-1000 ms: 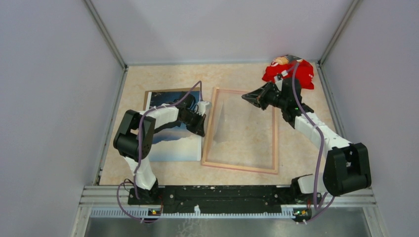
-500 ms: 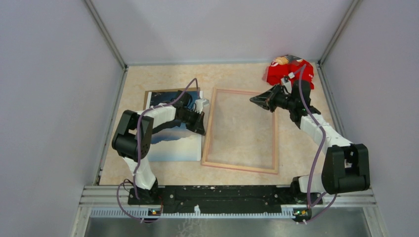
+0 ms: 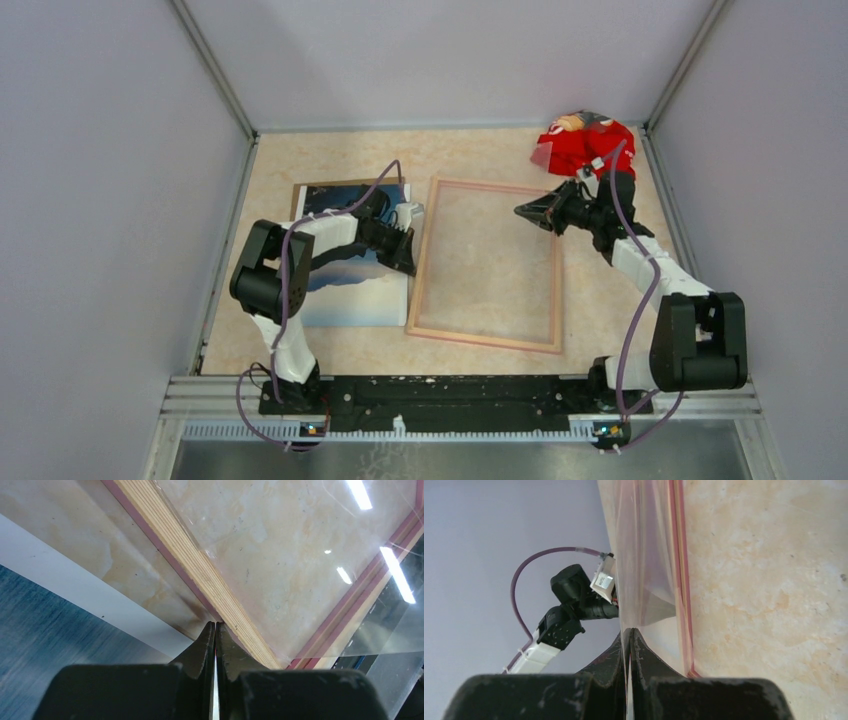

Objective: Put the photo into the frame
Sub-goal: Place the photo frame item in the photo frame.

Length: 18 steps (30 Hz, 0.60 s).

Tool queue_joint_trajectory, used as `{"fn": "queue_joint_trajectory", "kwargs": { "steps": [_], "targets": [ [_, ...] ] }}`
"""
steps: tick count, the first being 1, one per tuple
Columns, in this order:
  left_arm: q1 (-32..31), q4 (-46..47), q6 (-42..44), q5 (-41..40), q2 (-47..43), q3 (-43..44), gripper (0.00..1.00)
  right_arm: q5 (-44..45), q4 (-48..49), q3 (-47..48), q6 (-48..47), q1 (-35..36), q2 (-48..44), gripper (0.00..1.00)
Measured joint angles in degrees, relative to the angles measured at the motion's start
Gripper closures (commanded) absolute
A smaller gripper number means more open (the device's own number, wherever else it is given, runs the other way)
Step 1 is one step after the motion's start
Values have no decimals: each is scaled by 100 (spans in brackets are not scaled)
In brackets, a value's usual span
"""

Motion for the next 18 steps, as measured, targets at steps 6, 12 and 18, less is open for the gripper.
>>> {"fn": "queue_joint_trajectory", "kwargs": {
  "steps": [6, 12, 18],
  "targets": [
    [0, 26, 0, 0, 0, 0, 94, 48, -164, -46, 72, -83, -103, 100],
    [2, 35, 0, -2, 0, 0, 95, 46, -286, 39, 103, -83, -417, 100],
    [4, 35, 2, 0, 0, 0, 95, 44, -472, 114, -44, -83, -697, 100]
  ]
}}
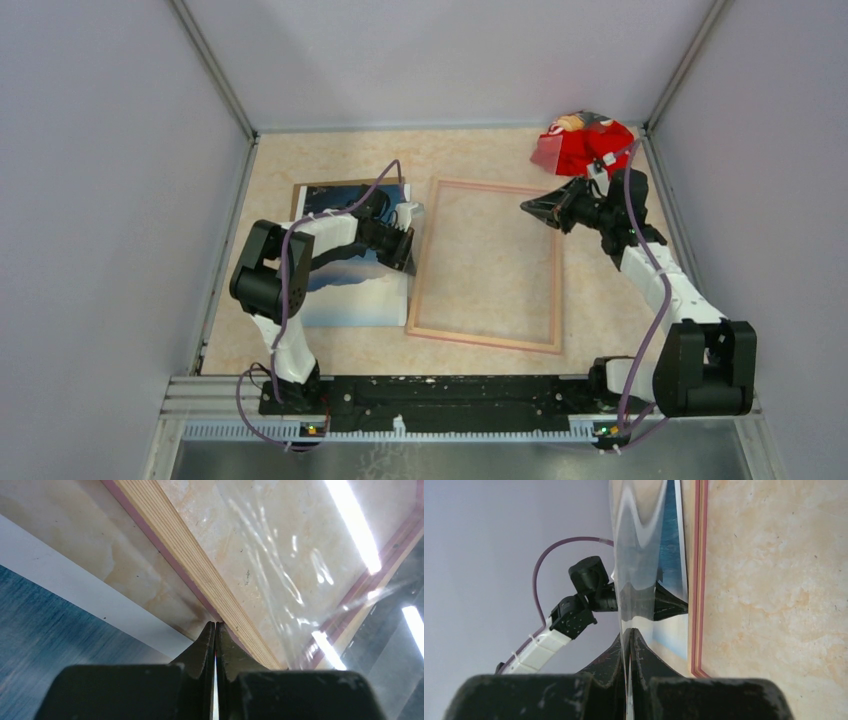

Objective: Put the photo into the frame
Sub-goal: Place the photo frame item in the photo frame.

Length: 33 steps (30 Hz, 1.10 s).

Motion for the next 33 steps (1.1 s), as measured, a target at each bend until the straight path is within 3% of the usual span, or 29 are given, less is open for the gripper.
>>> {"fn": "queue_joint_trajectory", "kwargs": {
  "steps": [18, 33],
  "targets": [
    [118, -4, 94, -52, -2, 0, 95, -201, -730, -400, -1333, -94, 79, 100],
    [122, -28, 120, -92, -2, 0, 95, -472, -614, -614, -1558, -323, 424, 100]
  ]
}}
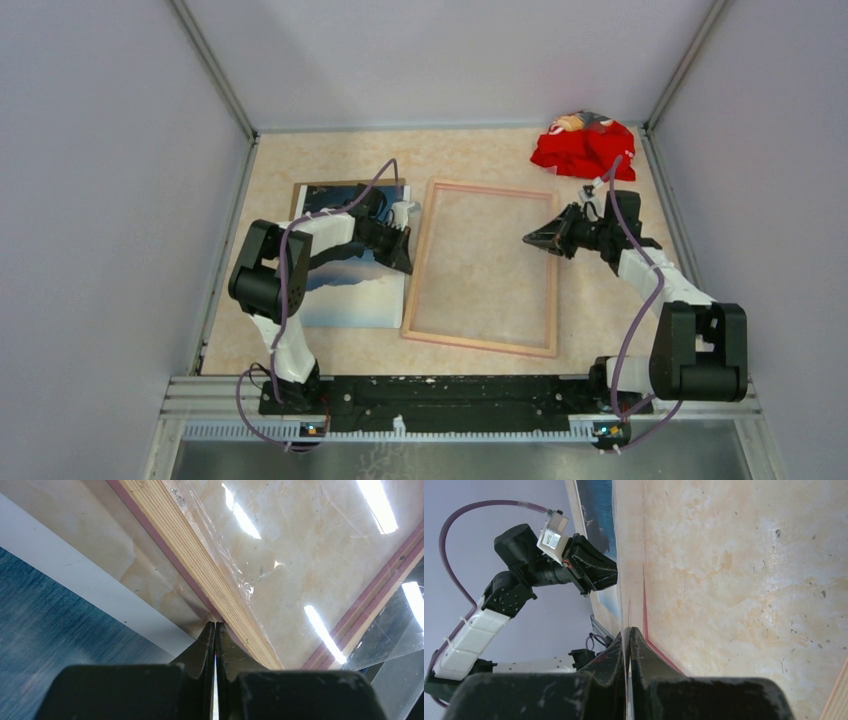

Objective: Put the photo into the frame
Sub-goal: Place the photo frame item in the photo frame.

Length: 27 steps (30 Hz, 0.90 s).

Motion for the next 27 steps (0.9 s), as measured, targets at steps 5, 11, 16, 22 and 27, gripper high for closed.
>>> {"fn": "queue_joint_trajectory", "kwargs": {
  "steps": [5, 11, 16, 22, 27],
  "targets": [
    [0, -17, 0, 2, 0, 0, 95, -85, 136, 0, 13, 0, 136, 100],
    [0, -24, 0, 2, 0, 0, 95, -177, 341, 0, 57, -15, 297, 100],
    [0, -35, 0, 2, 0, 0, 96, -273, 533, 0, 118, -24, 433, 100],
    [0, -57, 0, 0, 0, 0, 96, -490, 1054, -72, 457, -24, 549, 100],
    [0, -59, 2, -2, 0, 0, 96, -595, 1318, -120, 693, -24, 560, 100]
  ]
}}
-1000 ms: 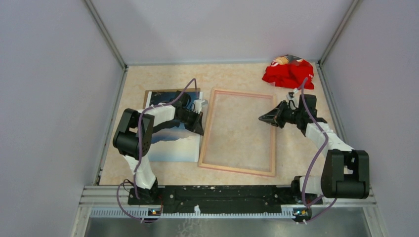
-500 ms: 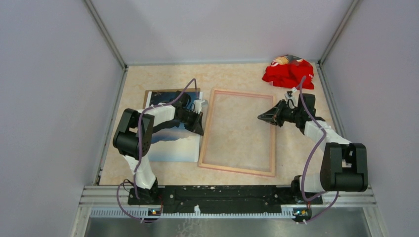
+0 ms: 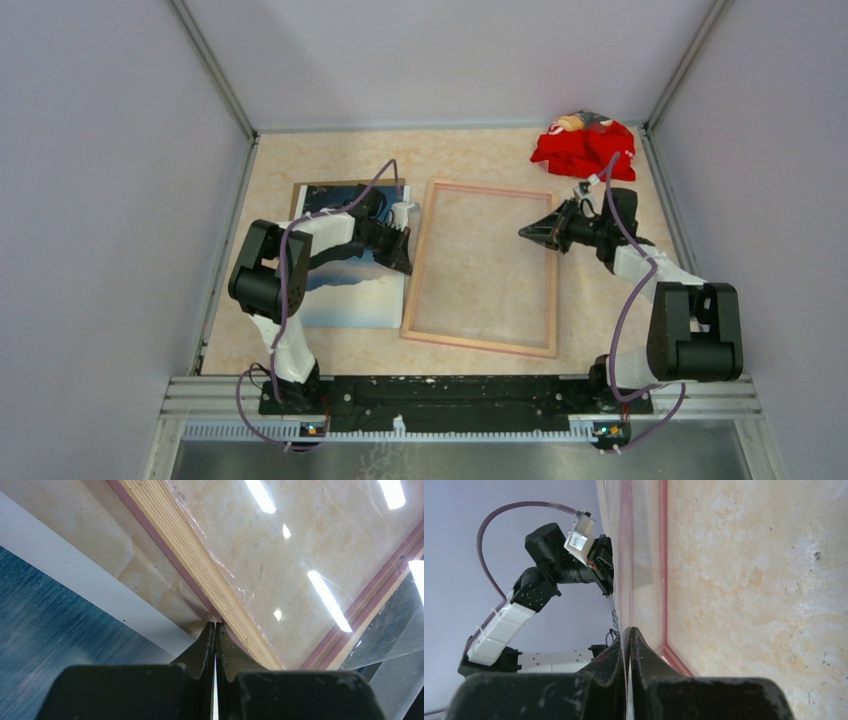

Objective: Put the photo into the frame
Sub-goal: Place the photo frame item in the photo frame.

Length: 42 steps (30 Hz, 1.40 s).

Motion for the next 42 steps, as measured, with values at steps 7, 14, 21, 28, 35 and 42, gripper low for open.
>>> {"fn": "queue_joint_trajectory", "kwargs": {
  "steps": [7, 14, 21, 28, 35, 42],
  "targets": [
    [0, 2, 0, 2, 0, 0, 96, -61, 341, -66, 313, 0, 0, 100],
    [0, 2, 0, 2, 0, 0, 96, -68, 509, -98, 529, 2, 11, 100],
    [0, 0, 0, 2, 0, 0, 96, -59, 555, -98, 575, 50, 26, 100],
    [0, 2, 0, 2, 0, 0, 96, -17, 302, -92, 203, 55, 48, 100],
    [0, 0, 4, -15, 0, 0, 96, -17, 114, 15, -39, 52, 179, 100],
    [-2, 0, 4, -24, 0, 0, 96, -15, 221, -2, 28, 57, 179, 100]
  ]
}}
